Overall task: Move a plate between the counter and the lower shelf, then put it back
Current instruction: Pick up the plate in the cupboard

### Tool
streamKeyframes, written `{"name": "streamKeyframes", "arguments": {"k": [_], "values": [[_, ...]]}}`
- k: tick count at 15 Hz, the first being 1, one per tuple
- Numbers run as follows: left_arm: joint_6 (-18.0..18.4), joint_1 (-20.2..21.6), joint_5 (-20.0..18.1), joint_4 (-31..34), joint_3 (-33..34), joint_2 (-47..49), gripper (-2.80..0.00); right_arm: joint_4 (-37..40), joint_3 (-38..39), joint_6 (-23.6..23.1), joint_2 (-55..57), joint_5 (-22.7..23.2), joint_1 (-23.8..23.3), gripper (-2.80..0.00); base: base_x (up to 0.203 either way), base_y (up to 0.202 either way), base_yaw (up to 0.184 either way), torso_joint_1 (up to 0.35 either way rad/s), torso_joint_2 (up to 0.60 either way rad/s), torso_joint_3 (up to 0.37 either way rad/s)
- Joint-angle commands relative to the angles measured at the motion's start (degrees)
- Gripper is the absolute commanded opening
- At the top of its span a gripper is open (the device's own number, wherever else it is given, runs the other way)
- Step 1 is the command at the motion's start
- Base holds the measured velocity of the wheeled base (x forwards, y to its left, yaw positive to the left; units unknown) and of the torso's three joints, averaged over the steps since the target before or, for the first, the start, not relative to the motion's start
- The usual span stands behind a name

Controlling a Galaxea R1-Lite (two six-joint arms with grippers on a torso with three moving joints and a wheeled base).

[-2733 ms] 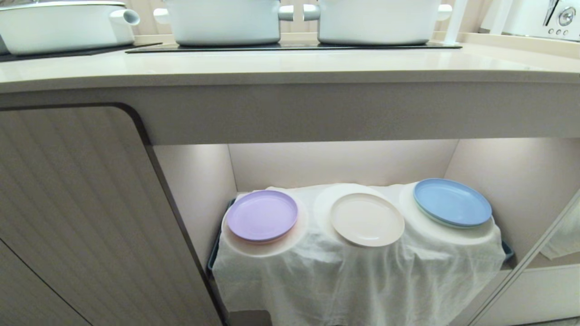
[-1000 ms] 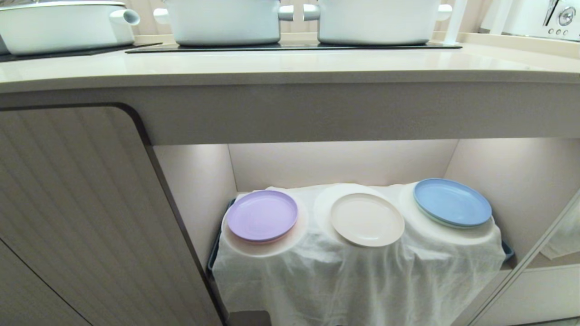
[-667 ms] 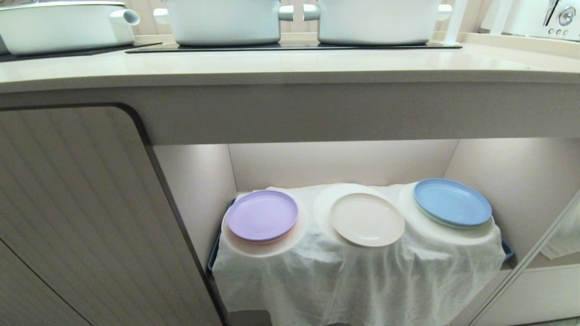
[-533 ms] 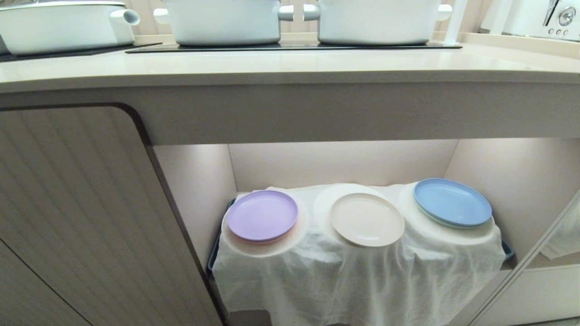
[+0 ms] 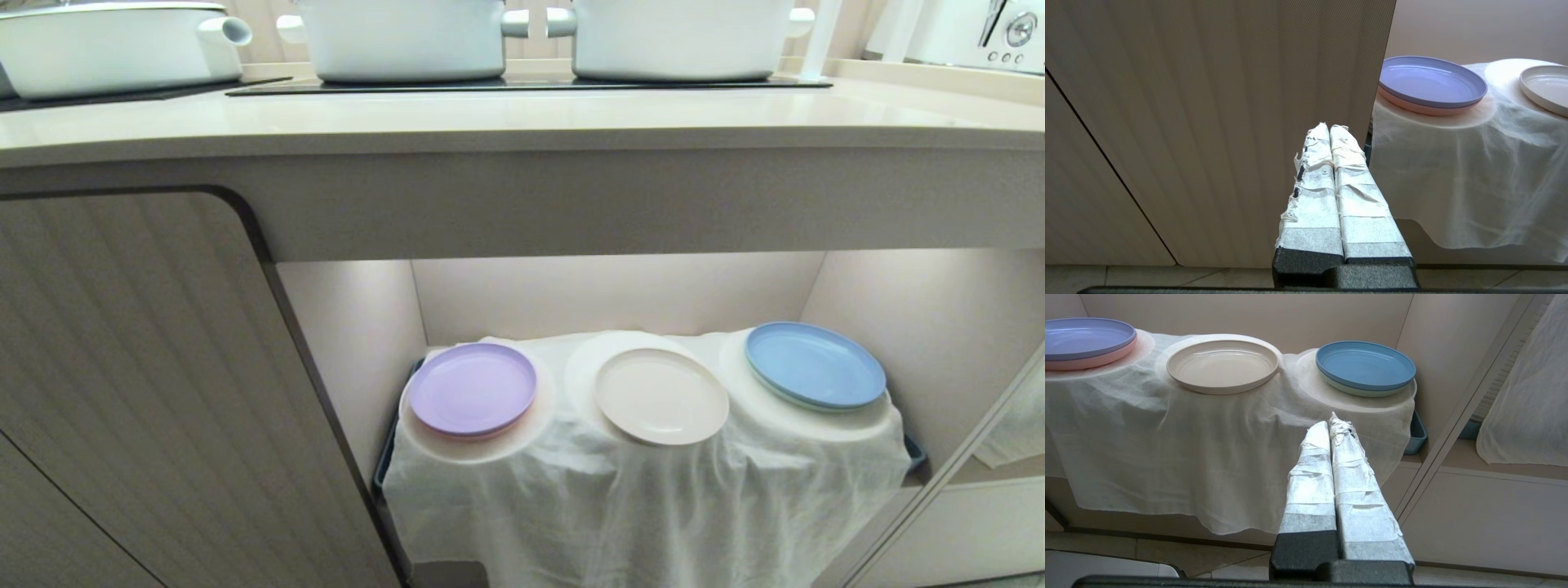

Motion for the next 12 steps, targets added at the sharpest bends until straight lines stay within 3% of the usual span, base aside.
{"name": "streamKeyframes", "arguments": {"k": [1, 12], "values": [[-0.03, 0.0, 0.0, -0.01, 0.0, 0.04, -2.8, 0.06, 0.0, -0.07, 0.07, 0.04, 0.0, -2.8, 0.0, 0.0, 0.0, 0.0, 0.0, 0.0], [-0.03, 0.0, 0.0, -0.01, 0.0, 0.04, -2.8, -0.02, 0.0, -0.08, 0.07, 0.04, 0.0, -2.8, 0.0, 0.0, 0.0, 0.0, 0.0, 0.0]]}}
